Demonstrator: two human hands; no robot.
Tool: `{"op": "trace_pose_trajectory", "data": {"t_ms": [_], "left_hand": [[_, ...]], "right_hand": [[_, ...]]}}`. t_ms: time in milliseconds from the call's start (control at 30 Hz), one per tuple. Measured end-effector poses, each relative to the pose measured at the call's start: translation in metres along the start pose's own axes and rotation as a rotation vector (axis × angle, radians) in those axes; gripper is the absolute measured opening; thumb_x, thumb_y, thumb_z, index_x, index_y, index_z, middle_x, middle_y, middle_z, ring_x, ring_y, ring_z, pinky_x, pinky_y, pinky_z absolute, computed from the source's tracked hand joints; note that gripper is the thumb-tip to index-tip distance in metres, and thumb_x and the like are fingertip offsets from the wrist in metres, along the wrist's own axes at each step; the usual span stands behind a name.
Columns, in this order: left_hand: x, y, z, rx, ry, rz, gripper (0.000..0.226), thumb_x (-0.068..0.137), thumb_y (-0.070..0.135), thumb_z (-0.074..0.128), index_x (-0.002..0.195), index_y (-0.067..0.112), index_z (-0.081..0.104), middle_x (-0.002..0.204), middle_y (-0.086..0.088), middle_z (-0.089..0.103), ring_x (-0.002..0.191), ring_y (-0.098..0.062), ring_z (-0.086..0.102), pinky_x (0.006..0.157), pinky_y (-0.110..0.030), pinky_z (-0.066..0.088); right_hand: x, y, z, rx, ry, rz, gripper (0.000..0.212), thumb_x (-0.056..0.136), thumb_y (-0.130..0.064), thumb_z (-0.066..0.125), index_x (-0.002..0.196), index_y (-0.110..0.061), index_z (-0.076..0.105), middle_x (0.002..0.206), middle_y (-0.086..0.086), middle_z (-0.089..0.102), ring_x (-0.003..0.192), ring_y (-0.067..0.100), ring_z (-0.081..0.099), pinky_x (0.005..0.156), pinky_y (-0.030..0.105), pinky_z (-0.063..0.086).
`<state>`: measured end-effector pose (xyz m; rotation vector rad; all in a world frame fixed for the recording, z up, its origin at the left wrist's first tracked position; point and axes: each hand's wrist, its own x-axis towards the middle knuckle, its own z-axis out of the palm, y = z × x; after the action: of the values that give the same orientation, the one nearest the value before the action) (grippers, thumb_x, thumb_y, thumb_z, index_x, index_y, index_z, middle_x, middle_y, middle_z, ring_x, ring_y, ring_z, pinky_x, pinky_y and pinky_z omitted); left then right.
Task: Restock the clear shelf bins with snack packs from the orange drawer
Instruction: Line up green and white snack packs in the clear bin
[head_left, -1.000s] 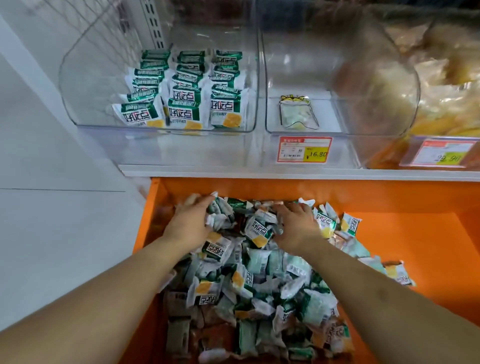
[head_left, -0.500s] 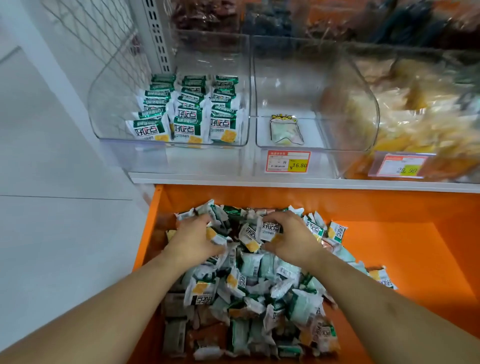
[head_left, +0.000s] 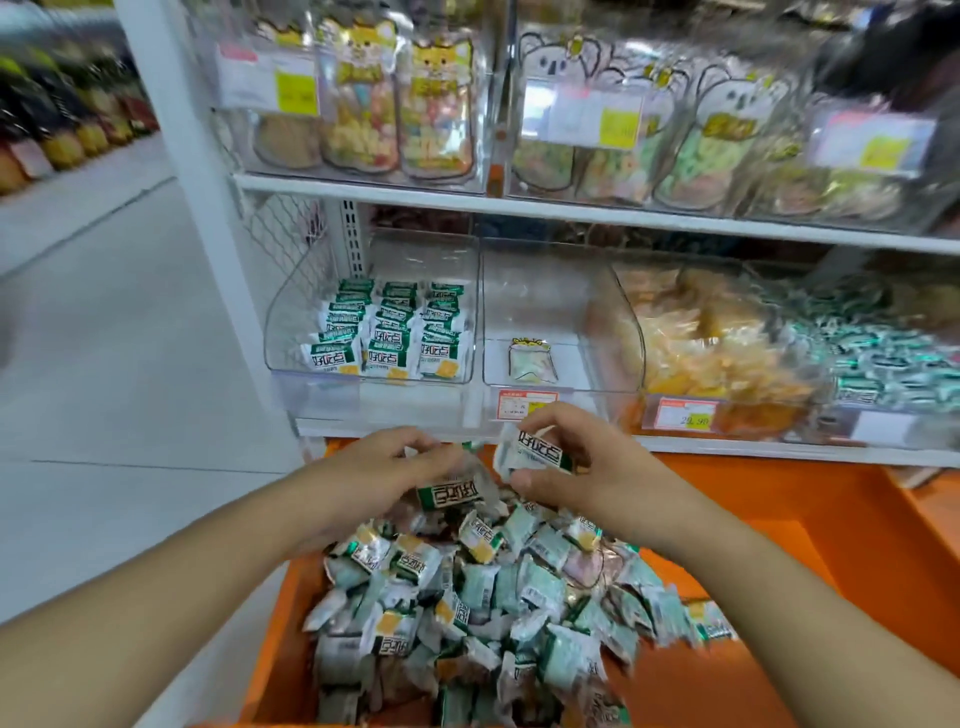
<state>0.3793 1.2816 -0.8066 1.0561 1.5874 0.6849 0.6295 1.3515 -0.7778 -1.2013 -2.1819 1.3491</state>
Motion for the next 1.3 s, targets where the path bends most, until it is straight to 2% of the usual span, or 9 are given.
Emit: {"op": "trace_pose_trajectory", "data": {"t_ms": [133,267,400,533,733,833,967,1133,1300], "left_hand": [[-0.016,0.009,-0.001,-0.347,-0.068,0.010,0.031,0.098,0.021,0.069,0.124,0.005,0.068,0.115,-0.023,0.076,0.101,-0.040,0.075,0.082,-0.043,0.064],[-0.008,0.014,0.003,-0.449,0.057,0.049,0.026,0.090,0.027,0.078,0.112,0.013,0.079,0.111,-0.018,0.076,0.093,-0.030,0.068,0.101,-0.049,0.053],[0.005,0.021,0.006,-0.452,0.115,0.095,0.028,0.083,0.023,0.085,0.110,0.018,0.079,0.113,-0.016,0.077,0.097,-0.031,0.074,0.096,-0.053,0.049],[0.014,0.022,0.008,-0.420,0.129,0.096,0.039,0.072,0.031,0.085,0.104,0.011,0.074,0.105,-0.015,0.079,0.103,-0.040,0.075,0.107,-0.071,0.040],[0.016,0.021,0.019,-0.394,-0.040,0.066,0.032,0.090,0.007,0.073,0.122,0.006,0.070,0.109,-0.015,0.079,0.104,-0.031,0.076,0.083,-0.040,0.058],[0.016,0.018,0.025,-0.505,-0.103,0.052,0.039,0.076,0.012,0.071,0.113,0.000,0.072,0.106,-0.020,0.077,0.097,-0.035,0.073,0.087,-0.044,0.057],[0.013,0.022,0.036,-0.557,-0.092,0.019,0.049,0.079,0.025,0.090,0.116,-0.001,0.070,0.103,-0.022,0.076,0.090,-0.035,0.074,0.085,-0.044,0.062],[0.014,0.014,0.039,-0.356,0.044,-0.040,0.034,0.086,0.023,0.086,0.113,0.009,0.071,0.102,-0.023,0.077,0.089,-0.039,0.078,0.088,-0.054,0.063],[0.027,-0.011,0.037,-0.102,0.176,-0.087,0.061,0.061,0.058,0.092,0.113,0.036,0.068,0.112,0.004,0.073,0.096,-0.021,0.076,0.092,-0.046,0.062]], "right_hand": [[-0.010,-0.008,-0.002,0.169,0.034,-0.014,0.050,0.076,-0.052,0.089,0.117,-0.062,0.061,0.134,-0.013,0.062,0.125,0.002,0.059,0.111,0.038,0.048],[0.000,-0.005,-0.001,0.138,0.081,-0.028,0.063,0.072,-0.054,0.087,0.128,-0.045,0.060,0.123,-0.009,0.068,0.115,0.015,0.067,0.102,0.050,0.055],[0.011,-0.008,-0.002,0.160,0.181,-0.045,0.042,0.081,-0.034,0.090,0.113,-0.039,0.063,0.097,-0.018,0.061,0.087,-0.003,0.063,0.073,0.015,0.053],[0.021,-0.006,0.001,0.044,0.230,-0.042,0.052,0.080,-0.052,0.086,0.125,-0.047,0.059,0.110,-0.024,0.058,0.104,-0.004,0.058,0.078,0.009,0.046],[0.023,-0.004,0.002,-0.041,0.157,-0.137,0.033,0.094,-0.041,0.077,0.124,-0.045,0.066,0.108,-0.026,0.071,0.099,-0.003,0.067,0.084,0.019,0.054],[0.022,-0.003,0.003,-0.097,0.141,-0.117,0.030,0.096,-0.040,0.074,0.114,-0.058,0.058,0.098,-0.037,0.065,0.087,-0.007,0.063,0.073,0.010,0.048],[0.021,-0.002,0.007,-0.111,0.070,-0.108,0.036,0.094,-0.041,0.076,0.127,-0.048,0.062,0.097,-0.019,0.071,0.077,0.006,0.063,0.067,0.024,0.053],[0.020,0.015,-0.003,-0.039,-0.248,0.052,0.074,0.089,-0.034,0.084,0.148,-0.052,0.043,0.140,-0.022,0.054,0.116,0.003,0.065,0.099,0.028,0.055],[0.038,0.076,0.011,-0.123,-0.291,0.287,0.056,0.095,-0.014,0.075,0.146,-0.027,0.053,0.134,-0.007,0.062,0.118,0.011,0.064,0.089,0.027,0.056]]}}
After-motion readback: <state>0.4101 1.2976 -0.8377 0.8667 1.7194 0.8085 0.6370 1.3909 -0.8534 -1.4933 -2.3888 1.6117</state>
